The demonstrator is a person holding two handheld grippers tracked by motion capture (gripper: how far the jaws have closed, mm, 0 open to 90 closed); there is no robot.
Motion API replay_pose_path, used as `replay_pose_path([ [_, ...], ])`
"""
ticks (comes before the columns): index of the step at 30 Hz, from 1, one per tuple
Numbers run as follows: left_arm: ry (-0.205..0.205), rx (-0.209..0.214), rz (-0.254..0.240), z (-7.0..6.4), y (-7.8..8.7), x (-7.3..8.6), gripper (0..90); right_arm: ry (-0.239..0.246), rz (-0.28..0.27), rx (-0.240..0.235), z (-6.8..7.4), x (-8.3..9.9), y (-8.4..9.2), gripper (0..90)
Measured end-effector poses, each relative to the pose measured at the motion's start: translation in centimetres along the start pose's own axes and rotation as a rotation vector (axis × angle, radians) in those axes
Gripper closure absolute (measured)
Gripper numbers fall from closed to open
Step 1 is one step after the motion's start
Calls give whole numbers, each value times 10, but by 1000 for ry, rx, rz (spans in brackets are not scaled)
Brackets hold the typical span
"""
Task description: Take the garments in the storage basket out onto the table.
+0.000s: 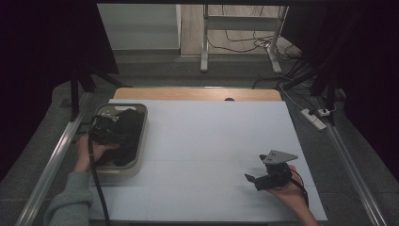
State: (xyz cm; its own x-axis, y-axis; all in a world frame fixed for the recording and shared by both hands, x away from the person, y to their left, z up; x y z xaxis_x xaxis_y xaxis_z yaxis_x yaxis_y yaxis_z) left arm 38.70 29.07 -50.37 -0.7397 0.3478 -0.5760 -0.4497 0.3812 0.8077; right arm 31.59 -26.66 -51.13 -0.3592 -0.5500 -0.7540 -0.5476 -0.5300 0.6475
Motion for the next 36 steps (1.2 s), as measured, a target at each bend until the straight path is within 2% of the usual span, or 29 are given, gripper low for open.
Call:
replay_pose_path([
  [6,4,11,-9,2,0,0,395,3,4,1,0,0,0,62],
  [9,6,9,-15,2,2,0,443,6,-1,7,0,0,1,70],
  [13,27,30,-18,4,4,1,500,2,-3,9,0,0,1,70],
  [21,45,47,-39,8,11,1,534,1,-1,8,0,0,0,70],
  [31,81,57,-138,14,31,4,552,4,-2,10,0,0,1,70],
  [36,96,59,-205,16,43,6,557,2,-5,11,-1,0,1,70],
])
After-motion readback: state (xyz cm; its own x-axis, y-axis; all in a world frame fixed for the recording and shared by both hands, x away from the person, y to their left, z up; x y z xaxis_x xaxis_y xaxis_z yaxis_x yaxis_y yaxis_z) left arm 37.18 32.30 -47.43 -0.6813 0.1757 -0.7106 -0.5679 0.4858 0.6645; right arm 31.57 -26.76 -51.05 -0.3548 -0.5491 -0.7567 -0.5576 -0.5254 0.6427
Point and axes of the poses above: each handheld gripper's, and its own axes: y roughly backward along the jaws, x roughly out of its underside, z roughly to its left, the point moved 2 cm from there along -y, roughly forward along the jaws, and after that the axes turned 3 degrees about x, right-handed, at the moved point
